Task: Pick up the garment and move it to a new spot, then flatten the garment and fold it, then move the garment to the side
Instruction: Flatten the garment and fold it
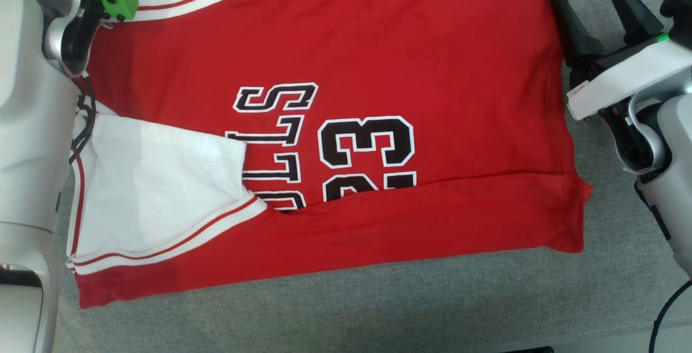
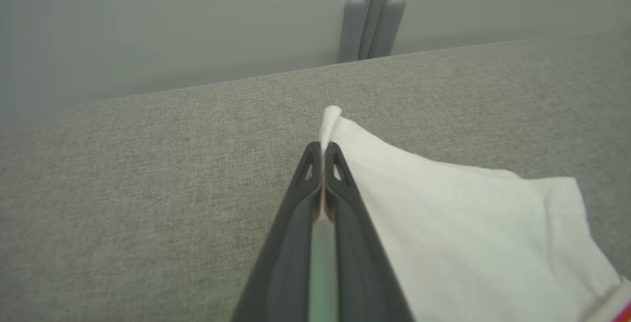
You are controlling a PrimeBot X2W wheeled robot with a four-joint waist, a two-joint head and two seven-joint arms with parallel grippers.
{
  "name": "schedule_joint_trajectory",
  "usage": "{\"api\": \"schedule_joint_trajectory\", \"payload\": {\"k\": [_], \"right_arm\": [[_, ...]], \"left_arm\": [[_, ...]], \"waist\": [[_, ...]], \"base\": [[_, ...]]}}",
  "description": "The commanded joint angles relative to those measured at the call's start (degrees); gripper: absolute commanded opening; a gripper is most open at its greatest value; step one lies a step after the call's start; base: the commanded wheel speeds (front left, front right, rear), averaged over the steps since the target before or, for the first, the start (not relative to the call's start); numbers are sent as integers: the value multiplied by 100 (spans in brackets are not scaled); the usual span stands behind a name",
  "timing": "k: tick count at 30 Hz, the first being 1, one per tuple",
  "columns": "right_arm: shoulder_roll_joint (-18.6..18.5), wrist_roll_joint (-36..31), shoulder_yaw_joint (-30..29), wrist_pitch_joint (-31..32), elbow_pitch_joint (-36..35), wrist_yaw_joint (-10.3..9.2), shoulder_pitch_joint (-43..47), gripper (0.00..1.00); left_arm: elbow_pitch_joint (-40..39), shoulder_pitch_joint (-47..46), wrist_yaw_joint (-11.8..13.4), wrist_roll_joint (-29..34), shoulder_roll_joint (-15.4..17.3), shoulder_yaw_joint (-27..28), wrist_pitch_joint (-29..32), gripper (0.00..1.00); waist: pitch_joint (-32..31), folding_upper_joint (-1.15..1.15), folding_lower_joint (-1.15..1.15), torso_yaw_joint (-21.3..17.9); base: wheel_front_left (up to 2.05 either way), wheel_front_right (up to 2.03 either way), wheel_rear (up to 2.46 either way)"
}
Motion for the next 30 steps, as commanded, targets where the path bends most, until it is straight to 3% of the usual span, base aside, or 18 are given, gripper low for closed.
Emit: {"api": "schedule_joint_trajectory", "payload": {"k": [1,3,4,7,20,30], "right_arm": [[-76,104,95,113,127,-9,-135,100],[-170,256,269,291,243,-9,-267,100],[-217,313,365,372,285,-9,-317,63],[-367,573,622,617,350,-9,-450,0],[-863,736,608,-184,-16,-10,-429,0],[-967,789,501,-416,-471,-10,416,0]], "left_arm": [[-19,-124,-14,-57,12,-59,-77,0],[-25,-143,-14,-137,7,-154,-136,0],[-35,-149,-14,-181,9,-192,-179,0],[-62,-178,-14,-294,37,-308,-311,0],[-706,242,-13,-619,242,-409,-1407,0],[-2090,1875,162,-1098,548,-59,-1944,0]], "waist": [[39,0,-1,108],[42,0,-1,143],[41,0,-1,156],[27,0,-1,188],[-360,0,-1,333],[-725,0,-1,422]], "base": [[0,0,0],[0,0,0],[0,0,0],[0,0,0],[0,0,0],[0,0,0]]}}
